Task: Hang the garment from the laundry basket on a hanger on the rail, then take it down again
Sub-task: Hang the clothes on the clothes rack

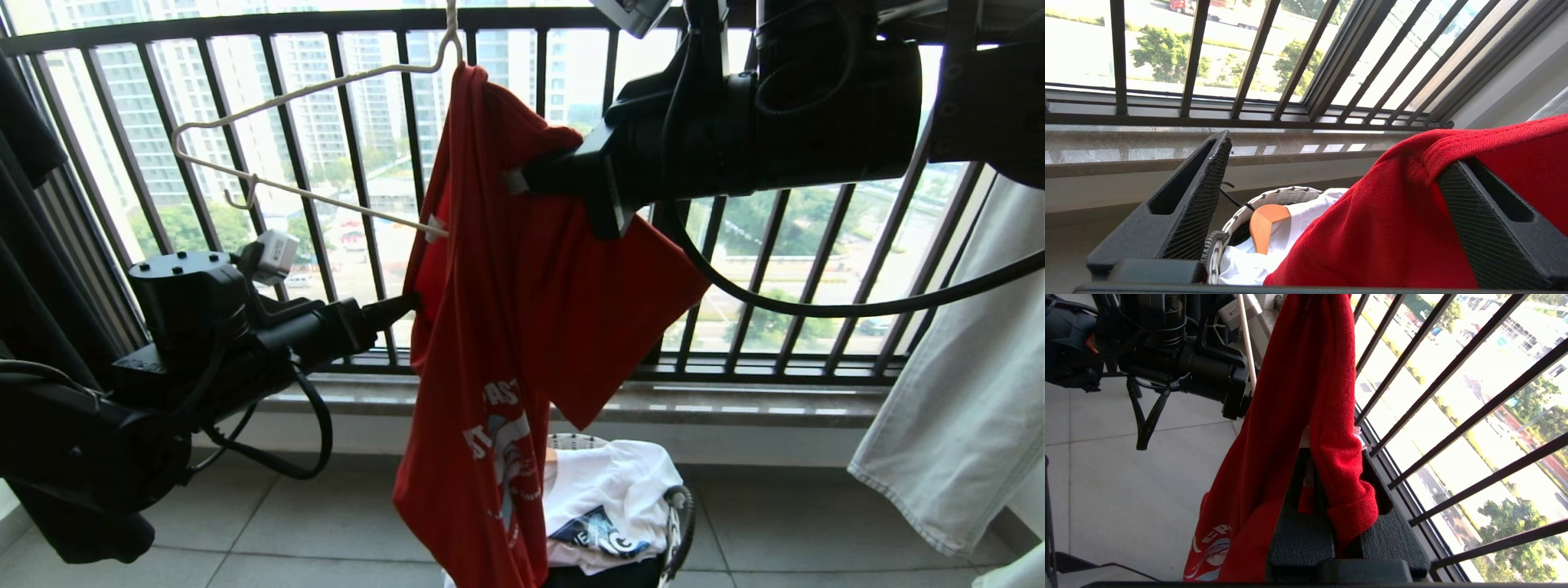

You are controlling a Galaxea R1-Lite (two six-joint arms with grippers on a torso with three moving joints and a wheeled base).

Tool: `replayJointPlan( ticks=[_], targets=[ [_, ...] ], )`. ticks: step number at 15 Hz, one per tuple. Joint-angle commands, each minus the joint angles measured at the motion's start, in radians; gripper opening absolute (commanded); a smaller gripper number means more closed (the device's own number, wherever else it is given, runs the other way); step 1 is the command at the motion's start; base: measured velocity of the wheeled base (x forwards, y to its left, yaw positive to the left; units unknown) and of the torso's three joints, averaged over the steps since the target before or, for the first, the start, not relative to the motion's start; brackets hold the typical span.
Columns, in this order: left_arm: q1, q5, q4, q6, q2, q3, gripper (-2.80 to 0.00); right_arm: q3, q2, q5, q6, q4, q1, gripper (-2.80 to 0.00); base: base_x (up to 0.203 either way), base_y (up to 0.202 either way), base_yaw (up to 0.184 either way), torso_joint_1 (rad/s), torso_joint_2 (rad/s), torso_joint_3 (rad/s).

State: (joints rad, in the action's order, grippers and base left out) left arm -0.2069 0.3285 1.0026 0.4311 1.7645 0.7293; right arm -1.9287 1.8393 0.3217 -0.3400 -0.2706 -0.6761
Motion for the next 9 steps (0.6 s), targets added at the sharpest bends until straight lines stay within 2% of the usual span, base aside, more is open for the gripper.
replayJointPlan(
  ticks=[1, 9],
  targets=[
    [0.014, 0.001, 0.005, 0.003, -0.003, 0.007, 0.00, -0.001, 0.000, 0.000, -0.002, -0.001, 0.004, -2.80, 0.000, 0.000, 0.000, 0.000, 0.00, 0.000],
    [0.037, -0.019, 0.001, 0.003, 0.032, 0.033, 0.00, 0.016, -0.025, 0.003, -0.002, -0.004, 0.011, -2.80, 0.000, 0.000, 0.000, 0.000, 0.00, 0.000]
  ],
)
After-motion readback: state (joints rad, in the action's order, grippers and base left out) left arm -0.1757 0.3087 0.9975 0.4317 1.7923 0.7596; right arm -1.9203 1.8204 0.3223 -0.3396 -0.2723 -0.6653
